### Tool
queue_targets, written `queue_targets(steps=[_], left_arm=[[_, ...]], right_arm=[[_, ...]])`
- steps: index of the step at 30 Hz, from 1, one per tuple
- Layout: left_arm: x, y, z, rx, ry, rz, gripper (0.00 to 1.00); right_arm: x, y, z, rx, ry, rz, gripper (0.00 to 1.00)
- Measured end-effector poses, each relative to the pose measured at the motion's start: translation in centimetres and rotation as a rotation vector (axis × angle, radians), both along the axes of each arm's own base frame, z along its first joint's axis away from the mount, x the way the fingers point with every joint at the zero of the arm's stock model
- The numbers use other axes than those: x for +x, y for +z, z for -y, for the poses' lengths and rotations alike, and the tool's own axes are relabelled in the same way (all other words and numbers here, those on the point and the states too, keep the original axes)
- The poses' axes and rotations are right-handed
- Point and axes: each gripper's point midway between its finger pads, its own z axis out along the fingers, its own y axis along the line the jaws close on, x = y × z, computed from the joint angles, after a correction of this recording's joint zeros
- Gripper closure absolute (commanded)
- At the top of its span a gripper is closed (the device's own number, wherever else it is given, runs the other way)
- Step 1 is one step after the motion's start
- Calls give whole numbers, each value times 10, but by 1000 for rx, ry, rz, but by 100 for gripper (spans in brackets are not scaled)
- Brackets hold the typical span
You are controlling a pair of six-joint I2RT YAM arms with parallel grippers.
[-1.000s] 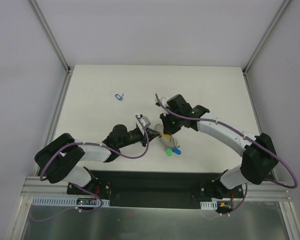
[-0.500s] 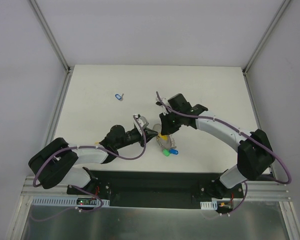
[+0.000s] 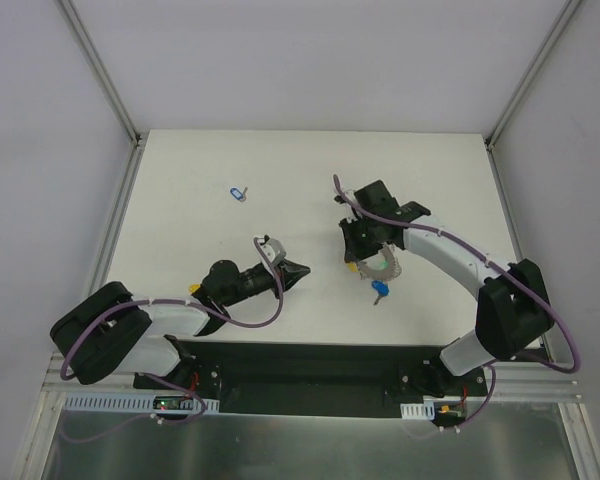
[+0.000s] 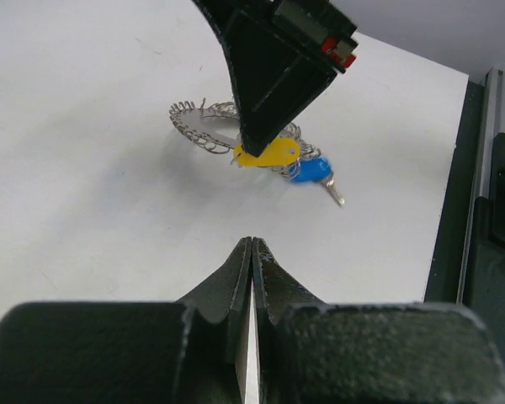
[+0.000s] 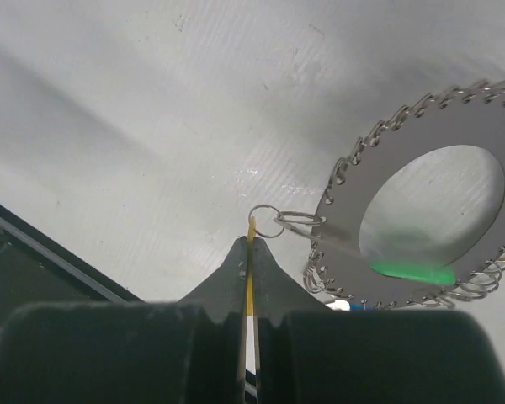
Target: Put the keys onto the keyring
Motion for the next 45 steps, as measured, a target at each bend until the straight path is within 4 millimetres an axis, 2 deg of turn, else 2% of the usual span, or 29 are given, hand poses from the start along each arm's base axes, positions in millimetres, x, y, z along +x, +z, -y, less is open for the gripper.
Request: queue_targets(steps=[1, 6, 8, 14, 23, 30, 39, 45], left_arm=[[-1, -4, -1, 5, 0, -9, 76], [-1, -13, 1, 37, -10, -34, 61], [2, -10, 5, 47, -21, -23, 58], [12, -1, 27, 72, -83, 15, 55], [18, -34, 38, 164, -125, -10, 57], [20, -39, 48, 178, -133, -1, 58], [23, -61, 54, 209, -130, -28, 60], [28, -58, 60, 198, -129, -16, 60]], right_arm=[[0, 0, 2, -15, 5, 8, 99], [-9, 8, -1, -32, 69, 50, 99], [-11, 12, -2, -30, 93, 68, 99], [-15, 16, 0, -54, 143, 99, 99], [-27, 15, -6, -96, 211, 110, 99], [-24, 19, -8, -99, 198, 119, 99], [-24, 16, -11, -103, 199, 108, 99], [-25, 16, -11, -99, 199, 105, 99]])
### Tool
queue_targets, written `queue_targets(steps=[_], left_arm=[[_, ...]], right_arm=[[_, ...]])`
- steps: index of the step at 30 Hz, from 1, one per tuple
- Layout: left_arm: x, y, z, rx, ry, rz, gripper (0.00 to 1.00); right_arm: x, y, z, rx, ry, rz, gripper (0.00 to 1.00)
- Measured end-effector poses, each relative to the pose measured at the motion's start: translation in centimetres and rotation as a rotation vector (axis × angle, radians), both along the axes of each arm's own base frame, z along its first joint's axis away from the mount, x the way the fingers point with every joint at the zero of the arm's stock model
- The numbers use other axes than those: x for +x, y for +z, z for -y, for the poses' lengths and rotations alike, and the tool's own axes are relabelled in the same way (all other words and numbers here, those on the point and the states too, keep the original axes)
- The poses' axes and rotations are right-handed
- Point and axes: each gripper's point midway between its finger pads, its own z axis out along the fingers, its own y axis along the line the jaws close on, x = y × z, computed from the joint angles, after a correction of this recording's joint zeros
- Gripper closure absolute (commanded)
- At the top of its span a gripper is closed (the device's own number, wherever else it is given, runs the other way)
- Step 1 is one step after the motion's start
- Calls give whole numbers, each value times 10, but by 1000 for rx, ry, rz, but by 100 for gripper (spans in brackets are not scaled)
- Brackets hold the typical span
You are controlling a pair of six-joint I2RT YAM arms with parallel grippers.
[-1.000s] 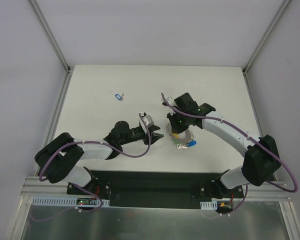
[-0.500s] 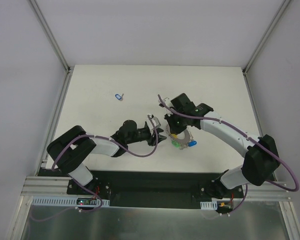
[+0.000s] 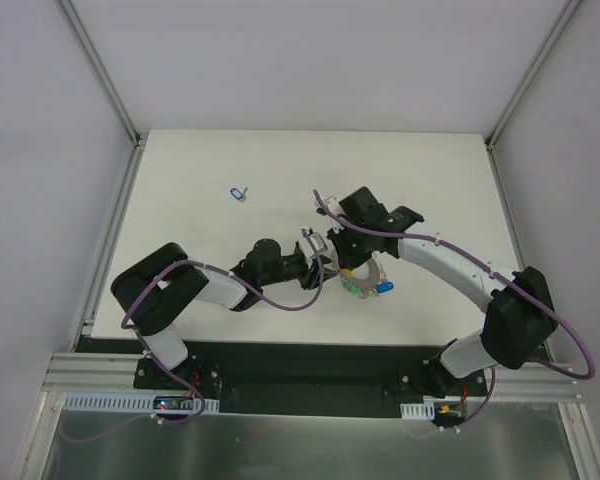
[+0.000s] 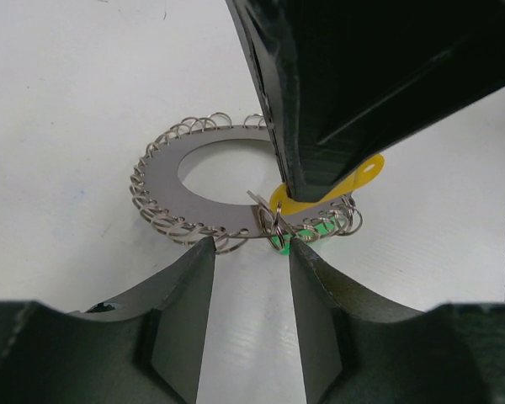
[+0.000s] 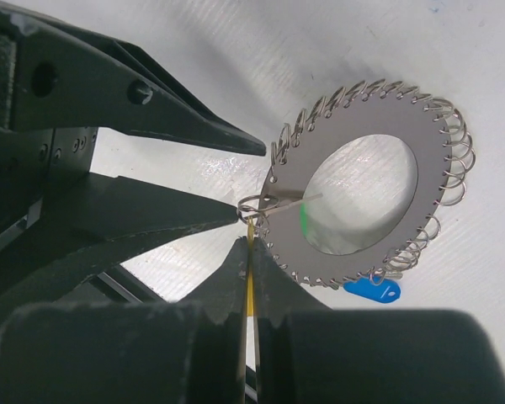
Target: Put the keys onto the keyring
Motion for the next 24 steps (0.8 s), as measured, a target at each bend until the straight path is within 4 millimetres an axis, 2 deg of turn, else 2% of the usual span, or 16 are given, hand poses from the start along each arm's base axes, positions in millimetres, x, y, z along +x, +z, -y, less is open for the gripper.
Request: queue_targets(steps=[6, 14, 17, 18, 19, 24], left_arm=[[6, 5, 8, -23, -1, 9, 61], [7, -2, 11, -19, -8, -3, 71], [8, -2, 12, -21, -7, -3, 85], [8, -1, 12, -22, -8, -3, 95], [8, -1, 13, -23, -8, -2, 99], [6, 0, 14, -31, -23, -9, 100]], right_arm=[[0, 0, 0, 1, 1, 0, 99], [0, 0, 0, 1, 1, -1, 99], [-1, 0, -1, 2, 0, -2, 99], [0, 0, -1, 3, -2, -3, 99], [-1, 0, -1, 3, -5, -4, 99], [0, 0, 0, 2, -11, -2, 99]])
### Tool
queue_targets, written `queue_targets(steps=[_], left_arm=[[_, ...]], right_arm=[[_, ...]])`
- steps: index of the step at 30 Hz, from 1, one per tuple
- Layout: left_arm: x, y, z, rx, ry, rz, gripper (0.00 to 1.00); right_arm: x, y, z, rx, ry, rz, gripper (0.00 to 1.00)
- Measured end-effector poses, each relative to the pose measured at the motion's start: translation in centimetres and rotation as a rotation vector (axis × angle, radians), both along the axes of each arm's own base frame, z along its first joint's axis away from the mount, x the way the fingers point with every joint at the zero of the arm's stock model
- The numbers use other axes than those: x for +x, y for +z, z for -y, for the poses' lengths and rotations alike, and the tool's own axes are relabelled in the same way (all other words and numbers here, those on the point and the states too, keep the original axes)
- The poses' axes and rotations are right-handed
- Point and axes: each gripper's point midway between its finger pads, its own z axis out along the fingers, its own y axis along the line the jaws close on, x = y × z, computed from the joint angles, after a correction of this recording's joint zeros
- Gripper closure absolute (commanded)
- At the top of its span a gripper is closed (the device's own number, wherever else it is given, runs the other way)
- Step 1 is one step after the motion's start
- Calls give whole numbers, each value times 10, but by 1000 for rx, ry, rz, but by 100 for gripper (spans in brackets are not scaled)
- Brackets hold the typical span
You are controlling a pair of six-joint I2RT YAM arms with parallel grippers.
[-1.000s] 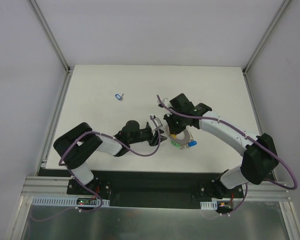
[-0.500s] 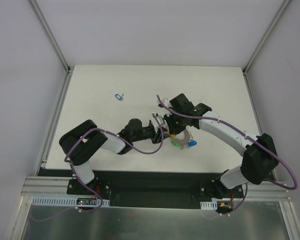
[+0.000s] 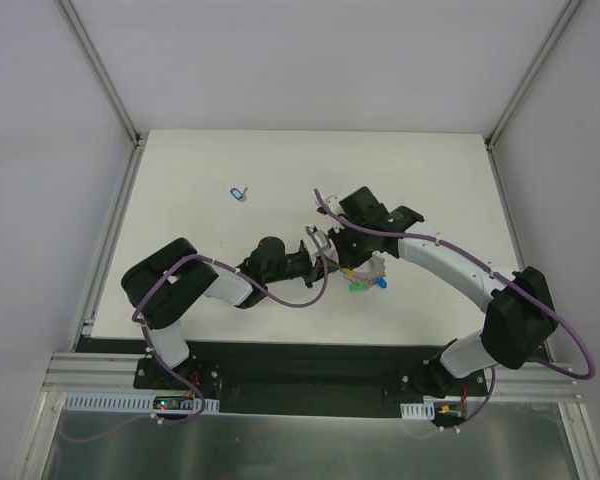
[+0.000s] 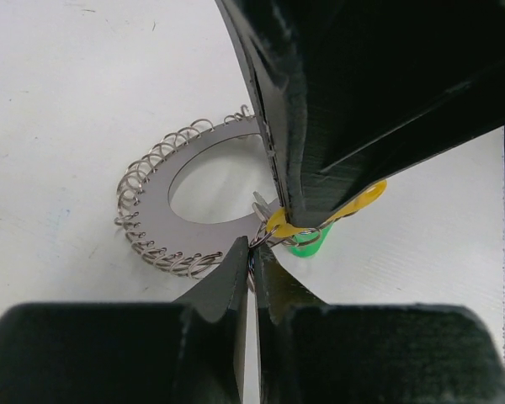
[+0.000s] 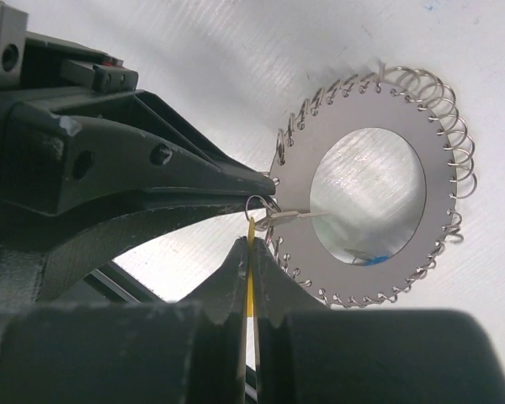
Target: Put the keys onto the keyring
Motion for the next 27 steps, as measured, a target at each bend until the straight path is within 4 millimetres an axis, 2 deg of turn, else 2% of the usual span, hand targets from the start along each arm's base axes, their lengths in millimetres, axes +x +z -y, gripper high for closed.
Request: queue_targets(steps=[6, 9, 13, 18, 27], left_arm=[[-1, -1, 0, -5, 4, -23, 100], [-3, 0, -2, -8, 6, -32, 100], [-4, 13, -5, -29, 29, -14, 100], [-8, 19, -15, -25, 65, -9, 100], [-13, 4, -20, 22, 70, -62, 100]], right_arm=[[6, -1, 6, -18, -23, 14, 99], [14, -2, 17, -27, -72, 13, 99], [22, -6, 30, -6, -141, -18, 99], [16, -15, 25, 39, -133, -55, 99], [-1, -36, 14, 58, -79, -68, 99]])
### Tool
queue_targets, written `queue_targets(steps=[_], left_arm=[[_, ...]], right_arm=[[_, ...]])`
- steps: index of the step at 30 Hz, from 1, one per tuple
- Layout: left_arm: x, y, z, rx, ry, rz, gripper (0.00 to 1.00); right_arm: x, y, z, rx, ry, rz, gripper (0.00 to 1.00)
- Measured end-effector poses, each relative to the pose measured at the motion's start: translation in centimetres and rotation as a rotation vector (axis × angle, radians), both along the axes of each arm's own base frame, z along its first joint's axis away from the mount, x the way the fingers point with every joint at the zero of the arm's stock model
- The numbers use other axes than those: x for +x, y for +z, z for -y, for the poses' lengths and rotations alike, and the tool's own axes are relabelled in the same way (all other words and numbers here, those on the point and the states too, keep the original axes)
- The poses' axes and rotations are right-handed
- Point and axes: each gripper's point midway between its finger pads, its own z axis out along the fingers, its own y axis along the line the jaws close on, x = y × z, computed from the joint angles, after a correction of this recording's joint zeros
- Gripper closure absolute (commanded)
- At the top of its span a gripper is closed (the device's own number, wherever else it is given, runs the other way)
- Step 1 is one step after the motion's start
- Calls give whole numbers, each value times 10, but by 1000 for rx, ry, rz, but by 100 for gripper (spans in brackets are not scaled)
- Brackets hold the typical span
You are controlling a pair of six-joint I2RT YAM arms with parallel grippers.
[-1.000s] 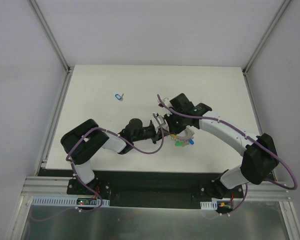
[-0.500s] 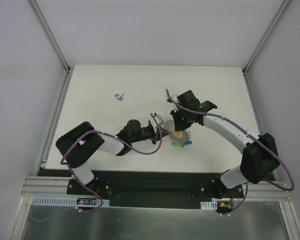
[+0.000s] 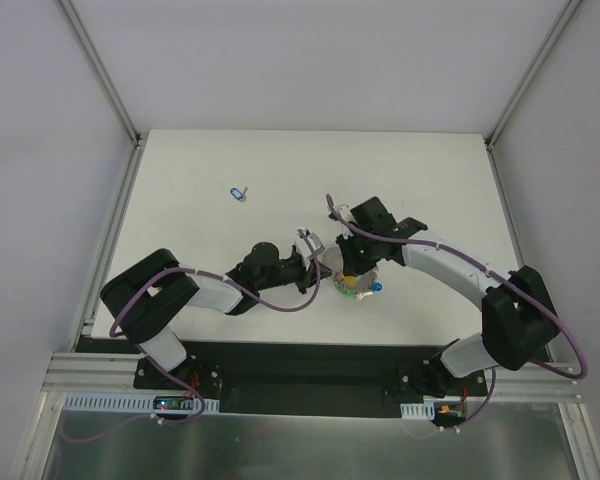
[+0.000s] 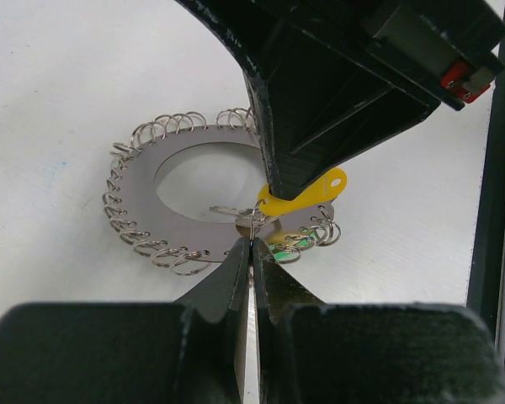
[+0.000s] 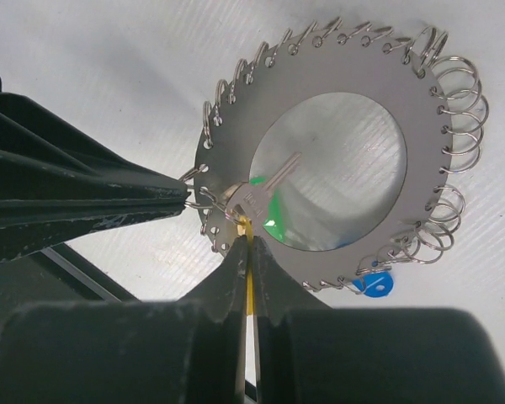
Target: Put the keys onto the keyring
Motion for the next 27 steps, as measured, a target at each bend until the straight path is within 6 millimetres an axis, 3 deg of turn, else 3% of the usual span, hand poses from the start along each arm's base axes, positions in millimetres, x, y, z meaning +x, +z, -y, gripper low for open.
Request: queue_targets(steps=[6, 16, 20, 24, 27], left_arm=[[-2, -12, 0, 15, -5, -26, 100], [-9, -57, -1, 7, 3, -107, 100], [-16, -74, -6, 21, 5, -146, 100], [-19, -74, -9, 14, 13, -135, 100], [-20, -74, -9, 14, 20, -128, 100]], right_arm=[[-1, -6, -2, 16, -5, 3, 98], [-4, -24, -6, 21, 38, -23, 94], [-7, -37, -4, 0, 59, -36, 83], [-8, -43, 3, -29, 67, -27, 70], [-9, -45, 5, -43, 73, -26, 68]])
